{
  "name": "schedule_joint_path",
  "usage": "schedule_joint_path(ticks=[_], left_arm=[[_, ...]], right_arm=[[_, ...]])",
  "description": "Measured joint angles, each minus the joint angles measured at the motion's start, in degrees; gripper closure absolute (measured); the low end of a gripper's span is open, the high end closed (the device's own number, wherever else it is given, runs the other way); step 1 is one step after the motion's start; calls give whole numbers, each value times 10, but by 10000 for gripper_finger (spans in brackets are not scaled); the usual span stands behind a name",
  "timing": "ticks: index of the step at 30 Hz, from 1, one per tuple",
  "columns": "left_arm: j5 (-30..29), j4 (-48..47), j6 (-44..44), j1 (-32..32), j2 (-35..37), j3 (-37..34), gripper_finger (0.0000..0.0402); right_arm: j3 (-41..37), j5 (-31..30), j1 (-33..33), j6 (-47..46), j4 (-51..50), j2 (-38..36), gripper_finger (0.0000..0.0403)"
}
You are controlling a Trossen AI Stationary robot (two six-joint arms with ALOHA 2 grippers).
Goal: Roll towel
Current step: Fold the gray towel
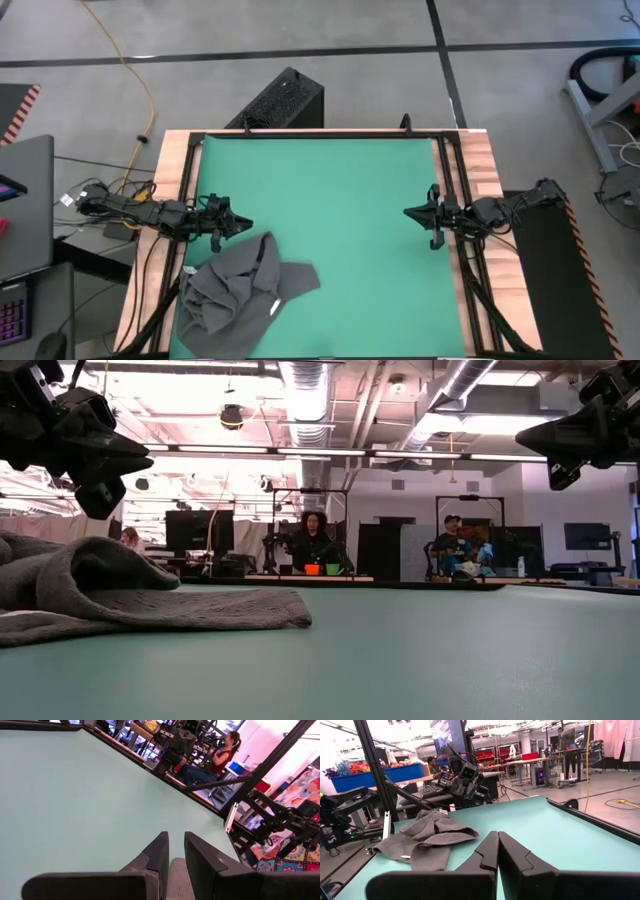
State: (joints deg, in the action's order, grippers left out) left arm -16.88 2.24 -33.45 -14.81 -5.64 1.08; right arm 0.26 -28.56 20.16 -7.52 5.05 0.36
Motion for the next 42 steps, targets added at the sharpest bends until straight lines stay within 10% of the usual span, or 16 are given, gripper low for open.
schedule_joint_path(ticks=[17, 26, 32, 42], left_arm=[[-68, 15, -11, 0, 0, 0, 352], [-159, 88, -66, 0, 0, 0, 352], [-75, 264, -67, -1, 0, 7, 352], [-65, 104, 41, -26, -176, 277, 352]], right_arm=[[0, 0, 0, 22, 0, 0, 372], [0, -3, -4, -124, 10, 0, 372], [0, -2, -5, -194, 43, 0, 372], [27, -10, -16, -162, 112, 0, 372]])
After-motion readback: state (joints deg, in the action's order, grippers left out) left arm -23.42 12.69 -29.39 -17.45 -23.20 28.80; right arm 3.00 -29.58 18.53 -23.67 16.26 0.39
